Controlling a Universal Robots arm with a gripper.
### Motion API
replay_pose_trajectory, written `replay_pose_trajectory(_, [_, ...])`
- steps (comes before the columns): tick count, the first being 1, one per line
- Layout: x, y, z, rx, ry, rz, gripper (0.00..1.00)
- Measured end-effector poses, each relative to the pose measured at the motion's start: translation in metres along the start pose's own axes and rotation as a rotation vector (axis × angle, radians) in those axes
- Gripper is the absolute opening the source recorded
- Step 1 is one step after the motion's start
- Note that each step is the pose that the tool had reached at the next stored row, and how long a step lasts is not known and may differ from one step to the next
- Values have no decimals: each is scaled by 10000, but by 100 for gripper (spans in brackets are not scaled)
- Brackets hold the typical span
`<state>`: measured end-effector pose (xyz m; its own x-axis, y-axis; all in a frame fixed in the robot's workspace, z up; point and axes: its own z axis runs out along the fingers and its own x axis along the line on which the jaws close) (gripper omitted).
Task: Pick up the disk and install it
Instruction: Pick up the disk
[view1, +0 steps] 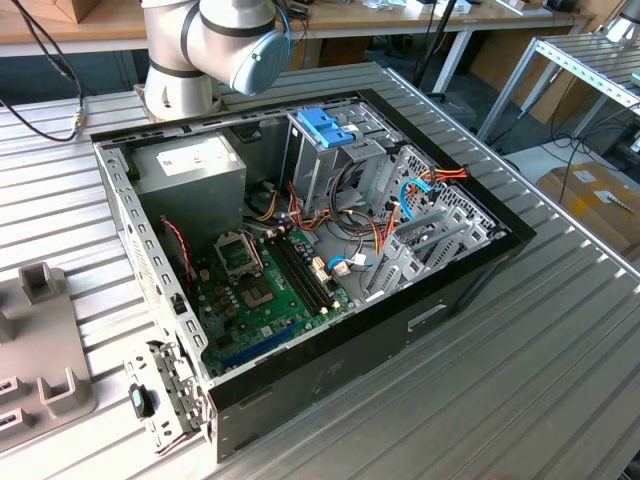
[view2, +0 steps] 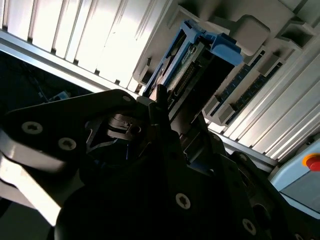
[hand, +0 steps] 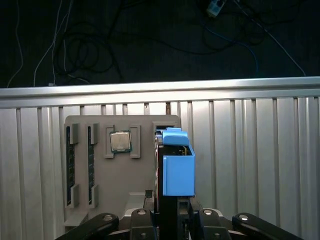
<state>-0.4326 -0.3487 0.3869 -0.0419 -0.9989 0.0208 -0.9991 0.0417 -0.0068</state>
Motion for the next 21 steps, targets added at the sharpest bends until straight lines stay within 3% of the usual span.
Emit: replay_pose_trajectory(21, [2, -1, -76, 0, 1, 0, 35])
